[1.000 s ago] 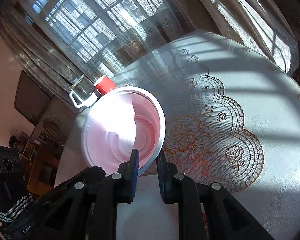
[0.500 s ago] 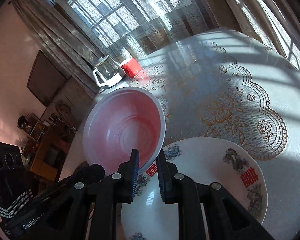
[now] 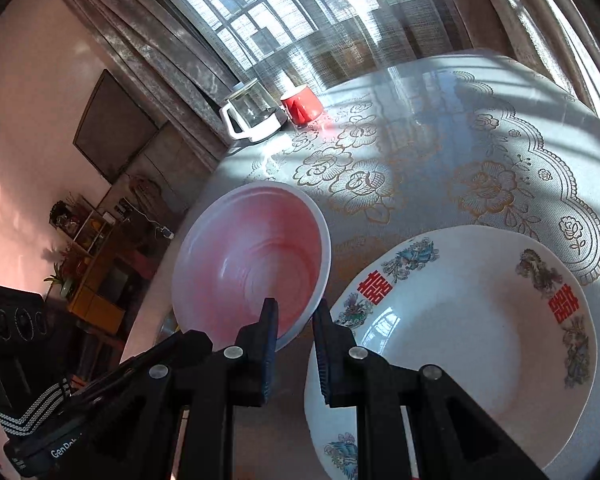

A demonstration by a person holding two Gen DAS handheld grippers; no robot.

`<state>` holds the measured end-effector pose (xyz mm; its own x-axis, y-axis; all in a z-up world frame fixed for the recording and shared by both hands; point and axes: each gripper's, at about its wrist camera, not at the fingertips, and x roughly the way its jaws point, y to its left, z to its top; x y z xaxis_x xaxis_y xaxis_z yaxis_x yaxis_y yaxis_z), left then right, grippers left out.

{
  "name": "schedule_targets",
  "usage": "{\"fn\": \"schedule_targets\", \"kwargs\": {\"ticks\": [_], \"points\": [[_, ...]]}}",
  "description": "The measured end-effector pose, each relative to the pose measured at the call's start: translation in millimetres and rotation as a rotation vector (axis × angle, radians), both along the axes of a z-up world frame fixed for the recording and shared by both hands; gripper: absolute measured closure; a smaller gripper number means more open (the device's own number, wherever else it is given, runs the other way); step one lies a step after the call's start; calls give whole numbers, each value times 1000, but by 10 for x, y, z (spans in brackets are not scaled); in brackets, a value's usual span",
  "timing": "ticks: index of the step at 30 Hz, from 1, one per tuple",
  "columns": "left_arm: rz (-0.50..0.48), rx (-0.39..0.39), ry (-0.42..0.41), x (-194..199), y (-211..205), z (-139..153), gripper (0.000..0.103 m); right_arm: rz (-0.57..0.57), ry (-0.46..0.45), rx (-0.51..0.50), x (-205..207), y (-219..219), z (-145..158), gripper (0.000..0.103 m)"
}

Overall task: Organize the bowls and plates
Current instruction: 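Carry the red bowl over the steel basin with the left gripper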

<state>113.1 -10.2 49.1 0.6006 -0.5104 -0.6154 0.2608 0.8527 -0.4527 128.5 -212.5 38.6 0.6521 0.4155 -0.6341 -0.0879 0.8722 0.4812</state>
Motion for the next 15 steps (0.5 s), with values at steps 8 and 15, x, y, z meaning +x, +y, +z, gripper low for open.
{"fn": "schedule_targets", "kwargs": {"ticks": [8,15], "points": [[61,-18,-2,-129,382,3,80,78,-4,-10,3,361,19,86],[124,-36,-3,-249,698,-5,80,144,0,-11,14,651,15,86]]}}
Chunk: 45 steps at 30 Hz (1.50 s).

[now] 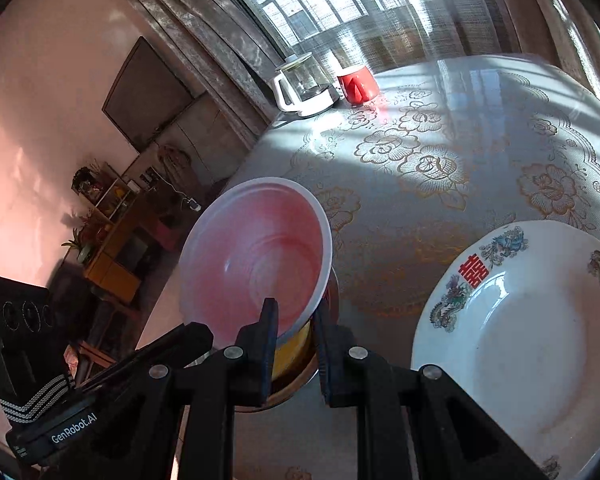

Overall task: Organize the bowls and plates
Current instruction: 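Carry the red bowl over the steel basin with the left gripper, then lower the red bowl into the yellow bowl inside the basin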

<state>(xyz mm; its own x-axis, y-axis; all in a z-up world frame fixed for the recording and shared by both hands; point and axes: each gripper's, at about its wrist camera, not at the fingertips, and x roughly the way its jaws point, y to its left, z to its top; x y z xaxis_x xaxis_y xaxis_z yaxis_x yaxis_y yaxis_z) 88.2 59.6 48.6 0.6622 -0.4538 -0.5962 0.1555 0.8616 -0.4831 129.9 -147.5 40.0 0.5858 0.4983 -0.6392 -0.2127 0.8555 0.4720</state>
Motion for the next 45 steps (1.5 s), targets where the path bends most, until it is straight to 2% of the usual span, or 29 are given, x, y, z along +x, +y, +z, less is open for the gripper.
{"fn": "schedule_targets", "kwargs": {"ticks": [11,18,29,34,45], "points": [[83,-22,53,-116,368,-224,80,72,60,-28,24,343,-218,86],[112,-18,91,-137,448,-326,80,79,118,-88,39,415,-361,86],[119,-7,122,-63,470,-452,80,78,113,-160,43,483,-396,83],[107,11,123,-29,429,-496,80,85,80,-222,53,553,-394,83],[99,32,124,43,383,-526,80,81,75,-240,126,550,-389,84]]}}
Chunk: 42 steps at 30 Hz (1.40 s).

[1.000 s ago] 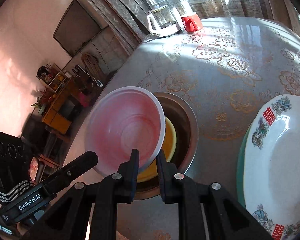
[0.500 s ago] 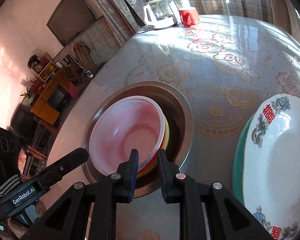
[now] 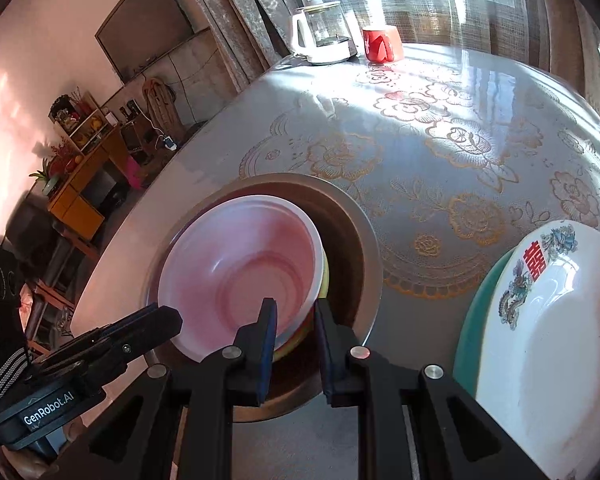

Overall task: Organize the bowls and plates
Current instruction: 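Lower the red bowl into the yellow bowl inside the basin, then open the left gripper and withdraw from the red bowl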

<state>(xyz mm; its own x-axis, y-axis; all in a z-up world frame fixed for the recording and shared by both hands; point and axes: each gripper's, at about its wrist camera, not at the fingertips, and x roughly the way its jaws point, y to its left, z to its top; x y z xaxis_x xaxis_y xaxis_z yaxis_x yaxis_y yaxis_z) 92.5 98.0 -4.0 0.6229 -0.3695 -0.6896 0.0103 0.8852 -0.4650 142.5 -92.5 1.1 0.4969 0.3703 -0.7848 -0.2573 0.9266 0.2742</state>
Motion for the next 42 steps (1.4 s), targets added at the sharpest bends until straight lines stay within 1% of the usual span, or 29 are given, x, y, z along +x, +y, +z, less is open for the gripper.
{"fn": "schedule_targets", "kwargs": {"ticks": [5,15,31,42], "points": [[1,28,-8,-9,-28,6,80,0,-6,2,-32,3,-5,84],[5,54,-16,-60,-38,28,79,-1,-10,9,-53,2,-8,84],[5,80,-37,-146,-65,82,73,4,-18,57,-117,-66,-14,83],[15,103,-54,-217,-64,101,71,-6,-38,97,-199,-172,8,83]]}}
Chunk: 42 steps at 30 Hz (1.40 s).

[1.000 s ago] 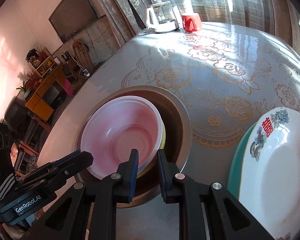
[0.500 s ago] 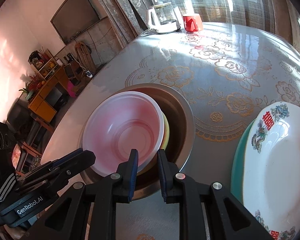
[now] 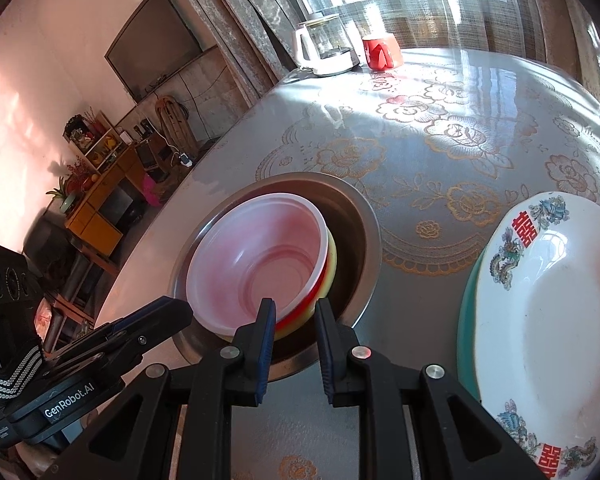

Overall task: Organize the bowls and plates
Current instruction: 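Open the left gripper and withdraw from the red bowl, then grasp the steel basin rim with the left gripper while the right gripper grasps the rim too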

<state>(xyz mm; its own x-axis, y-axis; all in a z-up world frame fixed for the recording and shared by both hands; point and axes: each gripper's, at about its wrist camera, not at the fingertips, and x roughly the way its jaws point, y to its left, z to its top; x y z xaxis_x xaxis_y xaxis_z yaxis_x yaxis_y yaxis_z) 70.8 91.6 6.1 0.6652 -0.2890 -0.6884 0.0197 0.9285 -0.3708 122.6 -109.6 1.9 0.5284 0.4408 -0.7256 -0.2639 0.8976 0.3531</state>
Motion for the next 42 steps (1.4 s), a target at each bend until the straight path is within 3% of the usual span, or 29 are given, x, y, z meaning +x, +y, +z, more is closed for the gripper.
{"fn": "schedule_targets", "kwargs": {"ticks": [13,23,30,37,42], "points": [[44,-45,10,-68,186,-49,65,-40,6,40,-64,-195,-18,72],[146,-104,53,-26,555,-178,65,-83,7,36,-44,-331,-64,72],[145,-118,34,38,621,-187,64,-80,-20,-25,12,-286,-32,73],[169,-149,20,137,663,-219,50,-69,-22,-110,152,-181,-24,79],[156,-143,8,249,655,-229,52,-50,-15,-152,215,-92,-61,83]]}}
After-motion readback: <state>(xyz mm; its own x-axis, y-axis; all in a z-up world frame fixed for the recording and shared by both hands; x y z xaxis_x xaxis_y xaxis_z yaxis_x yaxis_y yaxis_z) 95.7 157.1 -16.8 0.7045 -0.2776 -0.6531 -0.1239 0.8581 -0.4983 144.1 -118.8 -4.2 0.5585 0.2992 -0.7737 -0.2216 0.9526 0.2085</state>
